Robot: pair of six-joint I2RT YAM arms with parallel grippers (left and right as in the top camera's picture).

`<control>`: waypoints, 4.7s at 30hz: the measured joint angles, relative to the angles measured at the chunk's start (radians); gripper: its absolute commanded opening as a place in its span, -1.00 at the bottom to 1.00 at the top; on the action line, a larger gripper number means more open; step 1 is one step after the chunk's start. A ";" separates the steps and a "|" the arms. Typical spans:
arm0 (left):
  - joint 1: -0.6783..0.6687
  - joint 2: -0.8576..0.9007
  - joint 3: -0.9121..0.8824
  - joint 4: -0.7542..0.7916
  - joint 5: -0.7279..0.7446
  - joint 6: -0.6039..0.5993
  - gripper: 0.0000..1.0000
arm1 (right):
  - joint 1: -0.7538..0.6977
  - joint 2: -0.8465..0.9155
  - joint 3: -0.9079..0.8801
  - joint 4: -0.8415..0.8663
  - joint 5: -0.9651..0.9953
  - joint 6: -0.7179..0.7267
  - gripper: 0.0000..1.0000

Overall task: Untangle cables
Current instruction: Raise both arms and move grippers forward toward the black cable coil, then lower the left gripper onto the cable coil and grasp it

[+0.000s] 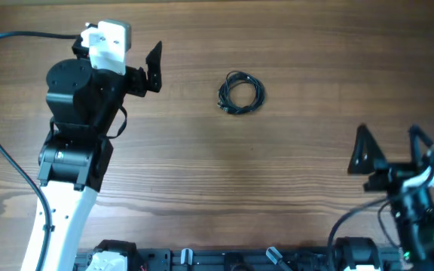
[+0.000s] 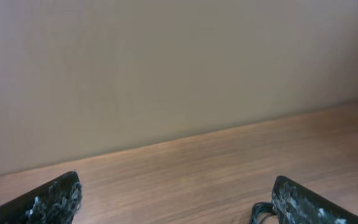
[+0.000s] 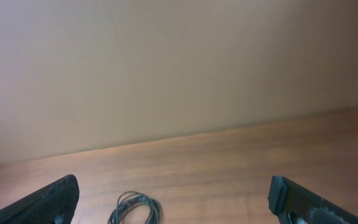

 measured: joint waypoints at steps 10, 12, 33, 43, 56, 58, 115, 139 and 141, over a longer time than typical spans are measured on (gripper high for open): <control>-0.002 -0.050 -0.002 0.003 -0.004 0.000 1.00 | 0.000 0.665 0.760 -0.292 -0.026 -0.158 0.99; -0.002 -0.064 -0.002 0.007 -0.004 0.000 1.00 | 0.000 0.742 0.855 -0.347 -0.030 -0.185 0.99; -0.002 -0.076 -0.003 0.006 -0.004 0.000 1.00 | 0.000 1.033 0.987 0.176 -0.017 -0.326 0.99; -0.002 -0.076 -0.004 0.007 -0.021 0.019 1.00 | 0.008 1.080 0.695 0.157 0.156 -0.323 1.00; -0.002 -0.035 -0.005 0.003 -0.060 0.027 1.00 | 0.059 0.740 0.319 0.268 0.219 -0.298 0.99; -0.002 -0.027 -0.018 0.012 -0.065 0.027 1.00 | 0.059 0.706 0.269 0.299 0.221 -0.296 0.99; 0.084 -0.077 -0.365 0.204 -0.069 -0.378 1.00 | 0.059 0.396 -0.235 0.297 0.186 -0.060 0.99; -0.052 0.307 -0.195 0.230 0.249 -0.140 1.00 | 0.059 0.778 -0.235 0.442 -0.347 -0.087 0.99; -0.052 0.360 -0.163 0.230 0.291 -0.121 0.95 | 0.059 0.796 -0.235 0.443 -0.383 -0.099 1.00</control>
